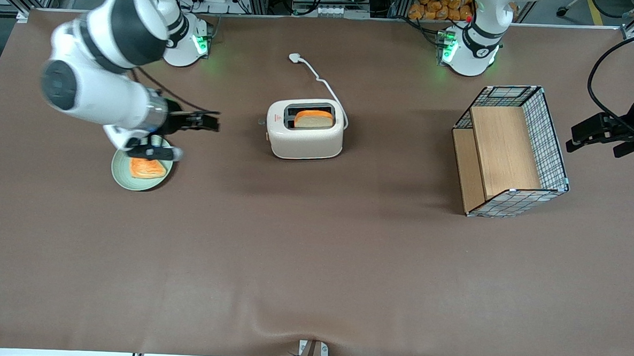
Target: Press toaster button with right arm
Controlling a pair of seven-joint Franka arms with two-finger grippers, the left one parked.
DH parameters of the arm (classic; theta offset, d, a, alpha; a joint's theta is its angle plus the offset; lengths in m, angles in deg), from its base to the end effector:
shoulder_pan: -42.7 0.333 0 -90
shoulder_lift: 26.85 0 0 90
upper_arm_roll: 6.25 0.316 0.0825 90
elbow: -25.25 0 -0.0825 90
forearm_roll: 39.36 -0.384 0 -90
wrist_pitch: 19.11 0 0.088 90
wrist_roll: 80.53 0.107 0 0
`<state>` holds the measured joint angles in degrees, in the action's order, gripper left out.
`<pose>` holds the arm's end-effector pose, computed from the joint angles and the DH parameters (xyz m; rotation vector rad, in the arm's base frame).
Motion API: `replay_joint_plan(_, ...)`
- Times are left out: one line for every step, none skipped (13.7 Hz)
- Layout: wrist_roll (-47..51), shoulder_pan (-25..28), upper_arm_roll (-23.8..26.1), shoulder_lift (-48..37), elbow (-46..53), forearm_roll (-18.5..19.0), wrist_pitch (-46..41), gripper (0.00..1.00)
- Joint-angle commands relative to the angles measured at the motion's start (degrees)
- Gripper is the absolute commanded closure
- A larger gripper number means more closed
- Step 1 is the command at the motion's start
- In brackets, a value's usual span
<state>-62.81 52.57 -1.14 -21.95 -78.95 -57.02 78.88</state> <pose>0.5399 0.1726 0.4757 -2.8691 0.1730 0.3939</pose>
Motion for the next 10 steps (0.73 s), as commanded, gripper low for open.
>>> replay_joint_plan(0.3, -3.8, 1.3, 1.7, 7.8, 4.5, -2.7, 0.00)
replay_joint_plan(-0.3, -4.7, 1.3, 2.0, 10.0, 5.9, -2.7, 0.00)
replay_joint_plan(-1.2, -5.6, 1.3, 2.2, 12.4, 6.5, -3.2, 0.00)
replay_joint_plan(-2.0, -6.2, 1.2, 2.9, 14.7, 6.7, -4.9, 0.00)
replay_joint_plan(-2.1, -7.0, 1.1, 3.4, 17.5, 6.8, -7.1, 0.00)
replay_joint_plan(-2.2, -7.6, 1.0, 3.8, 19.9, 8.0, -8.9, 0.00)
replay_joint_plan(-2.6, -7.8, 1.0, 3.9, 21.7, 9.8, -10.1, 0.00)
replay_joint_plan(-2.9, -7.9, 1.0, 3.9, 22.7, 11.4, -11.0, 0.00)
replay_joint_plan(-2.9, -8.5, 1.0, 3.7, 23.2, 11.7, -11.2, 0.00)
replay_joint_plan(-3.0, -9.4, 1.0, 3.5, 23.7, 11.6, -11.4, 0.00)
